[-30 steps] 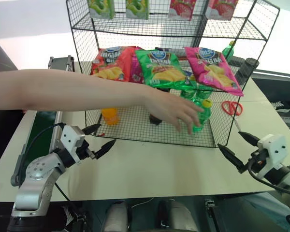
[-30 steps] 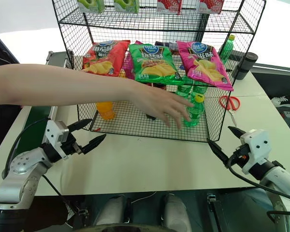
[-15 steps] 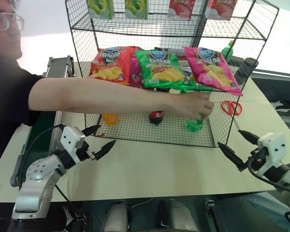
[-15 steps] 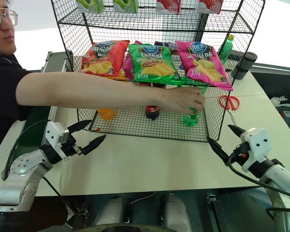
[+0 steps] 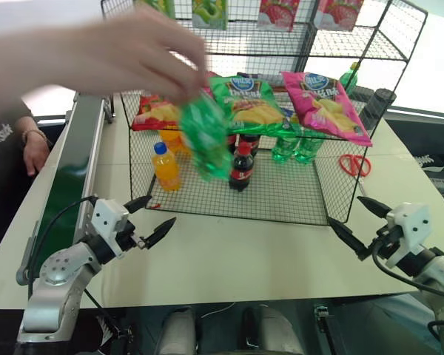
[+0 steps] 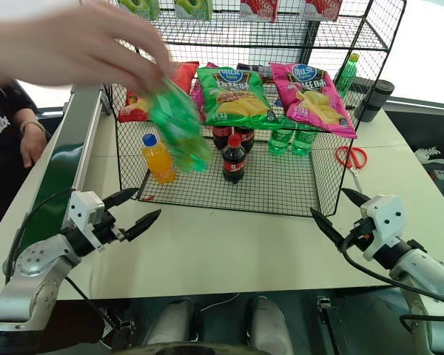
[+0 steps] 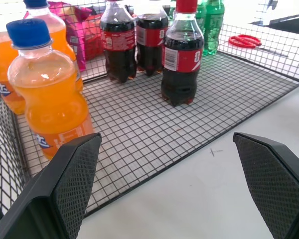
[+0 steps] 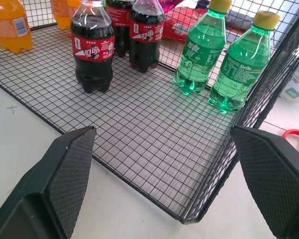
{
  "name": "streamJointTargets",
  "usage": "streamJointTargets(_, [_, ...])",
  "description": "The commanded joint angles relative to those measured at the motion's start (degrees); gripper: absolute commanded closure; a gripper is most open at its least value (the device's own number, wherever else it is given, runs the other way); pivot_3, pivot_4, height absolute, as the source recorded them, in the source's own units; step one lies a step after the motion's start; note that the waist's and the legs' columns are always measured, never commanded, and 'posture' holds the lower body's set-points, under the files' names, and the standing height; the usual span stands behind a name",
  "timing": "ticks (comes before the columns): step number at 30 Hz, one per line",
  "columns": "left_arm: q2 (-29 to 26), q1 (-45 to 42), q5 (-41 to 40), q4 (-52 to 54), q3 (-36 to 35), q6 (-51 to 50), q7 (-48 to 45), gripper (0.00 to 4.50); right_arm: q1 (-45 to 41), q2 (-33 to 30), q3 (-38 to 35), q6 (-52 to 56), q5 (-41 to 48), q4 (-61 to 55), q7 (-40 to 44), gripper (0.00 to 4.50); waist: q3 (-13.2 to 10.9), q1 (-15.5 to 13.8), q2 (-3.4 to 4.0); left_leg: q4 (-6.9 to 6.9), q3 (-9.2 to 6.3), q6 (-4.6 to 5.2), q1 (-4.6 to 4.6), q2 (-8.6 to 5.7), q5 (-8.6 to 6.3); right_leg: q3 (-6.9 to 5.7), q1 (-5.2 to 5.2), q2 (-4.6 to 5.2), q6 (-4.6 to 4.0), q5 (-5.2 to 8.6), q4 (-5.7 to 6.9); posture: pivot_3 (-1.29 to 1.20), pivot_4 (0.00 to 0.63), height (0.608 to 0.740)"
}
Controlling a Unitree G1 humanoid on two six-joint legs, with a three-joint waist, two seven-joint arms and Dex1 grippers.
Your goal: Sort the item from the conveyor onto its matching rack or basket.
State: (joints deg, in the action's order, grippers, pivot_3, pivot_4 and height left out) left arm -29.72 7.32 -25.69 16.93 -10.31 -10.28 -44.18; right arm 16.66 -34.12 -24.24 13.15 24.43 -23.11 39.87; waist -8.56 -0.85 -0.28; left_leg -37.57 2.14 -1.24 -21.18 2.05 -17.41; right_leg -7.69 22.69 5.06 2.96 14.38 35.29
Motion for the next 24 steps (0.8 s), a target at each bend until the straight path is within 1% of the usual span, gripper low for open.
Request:
streamJointTargets(1, [-0.42, -0.44, -1.89, 1.26, -2.20, 0.80, -0.54, 0.00, -0.49, 0.03, -0.65, -0.46, 2.22, -1.21, 1.05, 0.01, 0.00, -0.01, 0.00, 0.00, 0.00, 0.00, 0.00, 0.00, 0.00, 0.00, 0.00, 0.00, 0.00, 0.00, 0.00, 0.00, 0.150, 0.735])
streamJointTargets(7, [-2.01, 1.91, -1.67, 1.51, -4.35, 0.78, -0.72, 0.00, 0.84, -0.37, -1.99, -0.57, 4.29, -1.80, 2.94, 0.01, 0.01, 0.03, 0.01, 0.00, 0.00, 0.00, 0.00, 0.00, 0.00, 0.00, 0.00, 0.00, 0.00, 0.00, 0.00, 0.00, 0.150, 0.735])
streamJointTargets(14, [-3.17, 4.98, -2.39, 2.25, -7.16, 0.07, -0.53, 0.00, 4.26, -1.20, -2.94, 1.41, 6.57, -4.55, 3.97, 0.01, 0.01, 0.00, 0.01, 0.00, 0.00, 0.00, 0.00, 0.03, -0.01, 0.00, 0.01, 0.02, -0.01, 0.01, -0.01, 0.00, 0.150, 0.735])
streamJointTargets(20, [-2.84, 4.46, -2.06, 1.40, -7.44, -0.46, 0.59, 0.00, 2.73, -1.28, -1.32, 2.44, 5.90, -5.16, 2.64, 0.01, 0.01, 0.00, 0.01, -0.01, 0.00, 0.00, 0.00, 0.03, -0.01, 0.00, 0.01, 0.02, -0.10, 0.06, -0.01, 0.00, 0.150, 0.735])
streamJointTargets(24, [-2.72, 2.39, -2.25, 0.49, -6.59, -1.29, 0.97, 0.00, 0.01, -1.86, -0.35, 3.77, 6.05, -4.78, 2.06, 0.01, 0.01, 0.00, 0.00, -0.02, 0.00, 0.00, -0.01, 0.03, -0.01, 0.00, 0.02, 0.02, -0.08, 0.05, 0.00, 0.00, 0.150, 0.735])
